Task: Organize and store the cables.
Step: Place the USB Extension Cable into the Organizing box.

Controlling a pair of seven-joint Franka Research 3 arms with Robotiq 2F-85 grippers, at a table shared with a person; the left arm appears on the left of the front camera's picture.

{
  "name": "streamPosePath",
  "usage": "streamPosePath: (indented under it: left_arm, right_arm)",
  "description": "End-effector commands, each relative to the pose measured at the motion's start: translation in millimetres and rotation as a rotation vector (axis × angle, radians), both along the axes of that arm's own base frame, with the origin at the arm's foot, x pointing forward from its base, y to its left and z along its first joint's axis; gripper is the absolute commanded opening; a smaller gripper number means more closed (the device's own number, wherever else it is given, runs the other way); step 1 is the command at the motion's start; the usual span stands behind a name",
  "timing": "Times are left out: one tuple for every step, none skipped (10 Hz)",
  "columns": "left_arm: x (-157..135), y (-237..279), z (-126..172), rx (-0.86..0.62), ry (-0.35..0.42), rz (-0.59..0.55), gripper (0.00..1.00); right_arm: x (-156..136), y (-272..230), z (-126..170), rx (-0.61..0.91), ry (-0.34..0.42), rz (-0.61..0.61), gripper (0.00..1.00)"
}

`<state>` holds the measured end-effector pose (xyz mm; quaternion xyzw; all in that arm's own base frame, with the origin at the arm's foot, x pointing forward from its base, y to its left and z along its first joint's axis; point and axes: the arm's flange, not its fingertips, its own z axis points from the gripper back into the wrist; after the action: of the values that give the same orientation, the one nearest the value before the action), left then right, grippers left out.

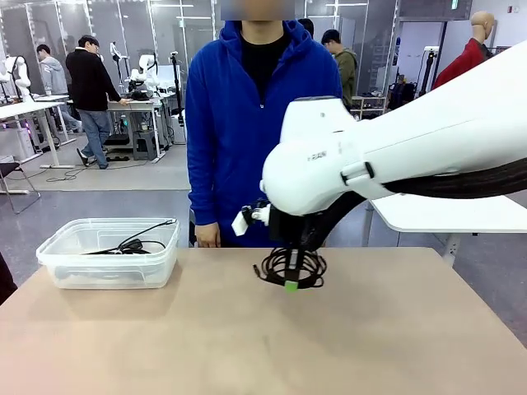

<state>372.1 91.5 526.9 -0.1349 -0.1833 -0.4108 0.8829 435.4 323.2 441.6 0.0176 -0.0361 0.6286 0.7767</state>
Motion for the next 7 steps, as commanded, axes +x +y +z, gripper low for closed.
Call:
streamPosePath:
  left_arm:
    - [-2, 1, -1, -0.003, -0.007, -0.019, 1.00]
    - [-2, 1, -1, -0.003, -0.007, -0.019, 1.00]
    - [-2, 1, -1, -0.003, -0.007, -0.019, 1.00]
    - [-2, 1, -1, -0.003, -0.007, -0.019, 1.00]
    - [-2, 1, -1, -0.003, -0.007, -0.019, 1.00]
    - [-2, 1, -1, -0.003, -0.007, -0.019, 1.00]
    - [-2, 1, -1, -0.003, -0.007, -0.019, 1.00]
  right_arm:
    - [11, 33, -17, 0.050, 0.014, 0.054, 0.00]
    - [12, 45, -29, 0.055, 0.011, 0.067, 0.00]
    - [15, 55, -41, 0.065, 0.013, 0.053, 0.00]
    - [15, 63, -52, 0.073, 0.017, 0.057, 0.00]
    - [12, 68, -60, 0.093, 0.025, 0.073, 0.00]
    - [12, 70, -69, 0.074, 0.022, 0.077, 0.00]
    - [15, 69, -80, 0.068, 0.036, 0.075, 0.00]
